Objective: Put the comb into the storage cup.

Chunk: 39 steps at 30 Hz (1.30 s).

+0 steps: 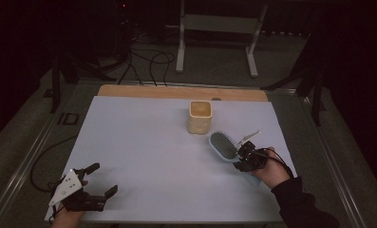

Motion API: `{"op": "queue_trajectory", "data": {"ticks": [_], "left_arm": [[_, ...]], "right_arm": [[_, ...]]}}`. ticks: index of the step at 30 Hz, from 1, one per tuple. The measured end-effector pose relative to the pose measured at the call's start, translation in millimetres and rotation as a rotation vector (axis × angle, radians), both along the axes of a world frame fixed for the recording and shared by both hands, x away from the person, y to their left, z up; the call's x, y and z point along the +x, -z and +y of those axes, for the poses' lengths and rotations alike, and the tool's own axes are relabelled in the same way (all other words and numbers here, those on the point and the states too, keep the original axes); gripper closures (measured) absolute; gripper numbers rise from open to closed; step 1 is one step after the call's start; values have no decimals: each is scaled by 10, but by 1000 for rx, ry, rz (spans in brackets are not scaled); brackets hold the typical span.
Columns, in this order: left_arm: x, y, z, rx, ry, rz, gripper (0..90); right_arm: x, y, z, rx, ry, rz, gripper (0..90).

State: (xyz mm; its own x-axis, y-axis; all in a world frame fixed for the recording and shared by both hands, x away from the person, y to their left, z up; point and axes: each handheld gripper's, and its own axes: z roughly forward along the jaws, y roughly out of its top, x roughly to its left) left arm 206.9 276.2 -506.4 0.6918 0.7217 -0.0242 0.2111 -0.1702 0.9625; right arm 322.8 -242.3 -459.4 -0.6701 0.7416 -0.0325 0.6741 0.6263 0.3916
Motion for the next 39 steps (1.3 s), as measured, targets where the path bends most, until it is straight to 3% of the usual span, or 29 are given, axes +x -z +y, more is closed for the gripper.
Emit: {"op": "queue_trajectory", "data": {"ticks": [12, 13, 16, 24, 39], "left_arm": [[-1, -1, -1, 1, 1, 0, 0], [-2, -1, -2, 2, 0, 0, 0], [-1, -1, -1, 0, 1, 0, 0], [-1, 0, 0, 0, 2, 0, 0], [1, 2, 2, -3, 3, 1, 0]], "right_arm": [[16, -153, 90, 99, -8, -100, 704], [17, -179, 111, 125, -8, -121, 704], [21, -207, 137, 136, -12, -143, 705], [74, -298, 240, 226, -9, -210, 704], [178, -466, 348, 309, 12, -307, 705]]}}
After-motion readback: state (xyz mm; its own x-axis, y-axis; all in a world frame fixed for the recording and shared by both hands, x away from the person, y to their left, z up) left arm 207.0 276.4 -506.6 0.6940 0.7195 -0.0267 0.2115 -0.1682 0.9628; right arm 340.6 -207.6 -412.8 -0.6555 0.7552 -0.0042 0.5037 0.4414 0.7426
